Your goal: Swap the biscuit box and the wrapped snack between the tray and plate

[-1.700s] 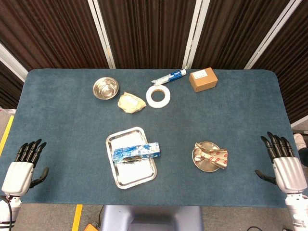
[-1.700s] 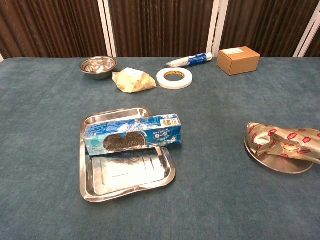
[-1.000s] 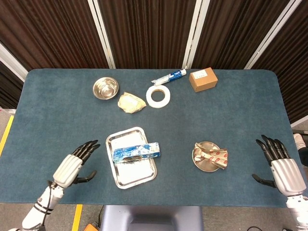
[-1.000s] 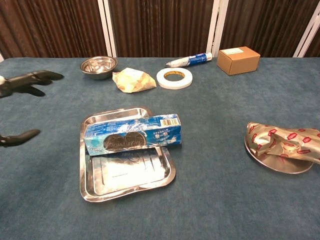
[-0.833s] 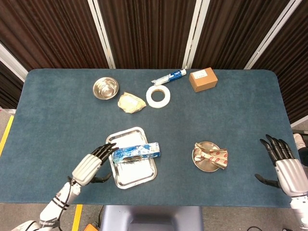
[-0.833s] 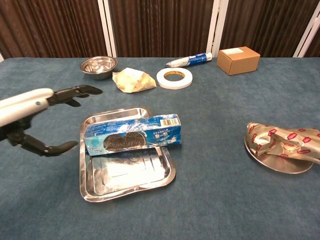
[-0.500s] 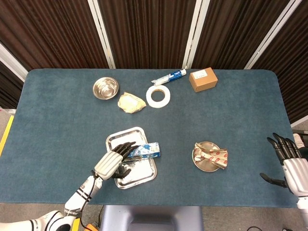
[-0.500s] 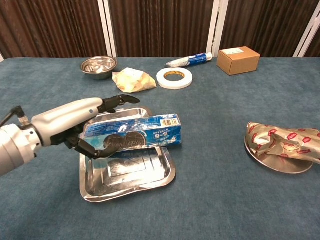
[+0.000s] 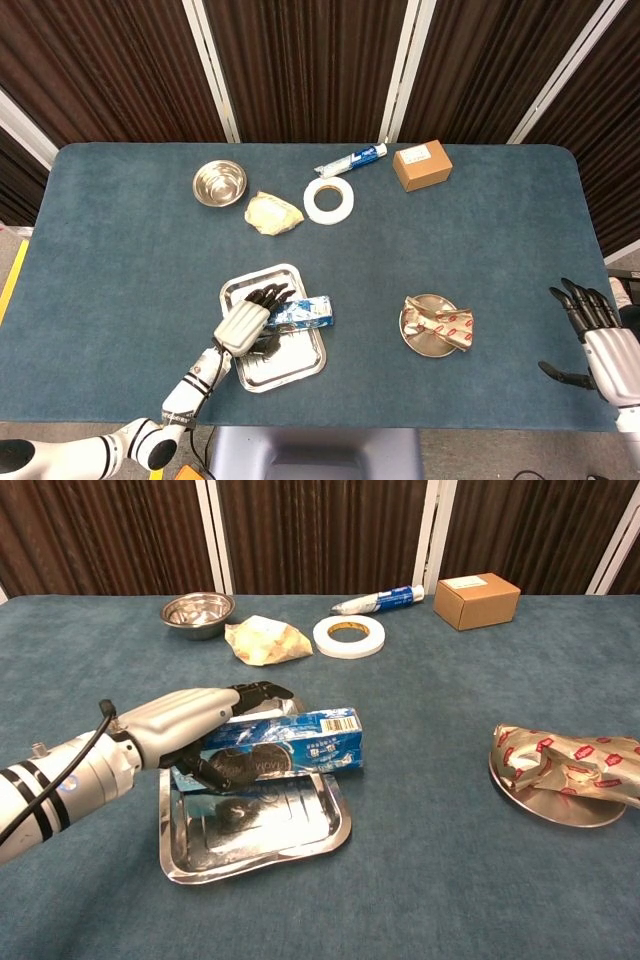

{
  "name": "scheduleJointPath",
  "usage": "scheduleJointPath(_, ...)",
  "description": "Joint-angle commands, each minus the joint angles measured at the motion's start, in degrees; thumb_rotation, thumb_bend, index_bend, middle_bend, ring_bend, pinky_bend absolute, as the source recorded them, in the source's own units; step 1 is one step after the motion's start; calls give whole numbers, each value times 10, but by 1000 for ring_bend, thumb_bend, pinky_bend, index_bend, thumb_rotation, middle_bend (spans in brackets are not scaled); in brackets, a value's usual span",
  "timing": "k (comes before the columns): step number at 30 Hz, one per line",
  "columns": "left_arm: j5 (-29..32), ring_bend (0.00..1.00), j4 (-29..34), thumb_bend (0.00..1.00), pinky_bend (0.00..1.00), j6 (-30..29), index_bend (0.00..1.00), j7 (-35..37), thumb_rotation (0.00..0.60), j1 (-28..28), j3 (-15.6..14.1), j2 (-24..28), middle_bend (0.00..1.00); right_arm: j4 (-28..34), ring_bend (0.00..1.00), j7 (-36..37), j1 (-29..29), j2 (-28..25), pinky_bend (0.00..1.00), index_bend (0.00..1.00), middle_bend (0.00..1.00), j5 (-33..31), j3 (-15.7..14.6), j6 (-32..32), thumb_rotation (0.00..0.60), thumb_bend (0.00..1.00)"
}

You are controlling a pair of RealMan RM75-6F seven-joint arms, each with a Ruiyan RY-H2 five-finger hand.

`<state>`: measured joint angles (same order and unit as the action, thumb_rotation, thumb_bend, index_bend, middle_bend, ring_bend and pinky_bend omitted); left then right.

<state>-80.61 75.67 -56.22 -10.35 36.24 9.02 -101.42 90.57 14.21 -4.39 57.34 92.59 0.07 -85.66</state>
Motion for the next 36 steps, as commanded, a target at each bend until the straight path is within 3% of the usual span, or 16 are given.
scheduleJointPath(1,-6,1,-3,368,189,-14,35,7,600,1,0,1,0,1,0,-4,-2,1,0,0,0,-2,0,5,600,137)
scheduleJointPath(6,-3,143,-14,363,237,-11,161,6,600,6,-4,1,163,5,0,-8,-1,2,0,0,0,1,-1,2,600,136)
scheduleJointPath(12,9,196,-30,363,275,6,209,27,600,17,-3,-2,218,4,0,-5,2,1,0,0,0,-6,3,-3,600,137)
scheduleJointPath(15,-1,422,-34,370,440,-2,401,44,600,21,-4,-4,480,3,0,-4,1,1,0,0,0,-8,3,1,600,136)
scheduleJointPath(17,-11,627,-41,392,621,-17,592,60,600,21,-3,-11,711,3,0,-5,0,1,0,0,0,-8,3,3,600,137)
scheduleJointPath(21,-44,796,-72,432,808,-66,755,98,600,24,2,-34,891,4,0,-3,-1,0,0,0,0,-11,4,5,600,136)
scheduleJointPath(24,-64,829,-103,459,849,-90,788,130,600,38,12,-49,925,4,0,4,-1,-3,0,0,0,-17,7,5,600,136)
scheduleJointPath(29,-65,832,-150,472,853,-78,791,150,600,79,40,-71,931,3,0,20,-1,-7,0,0,0,-27,12,7,600,136)
scheduleJointPath(33,-56,832,-242,473,852,-47,790,181,600,151,82,-126,931,-2,0,45,-4,-15,0,0,0,-42,17,19,600,137)
scheduleJointPath(36,-57,829,-300,472,847,-42,784,205,600,184,95,-156,925,-5,0,53,-7,-17,0,0,0,-48,20,25,600,137)
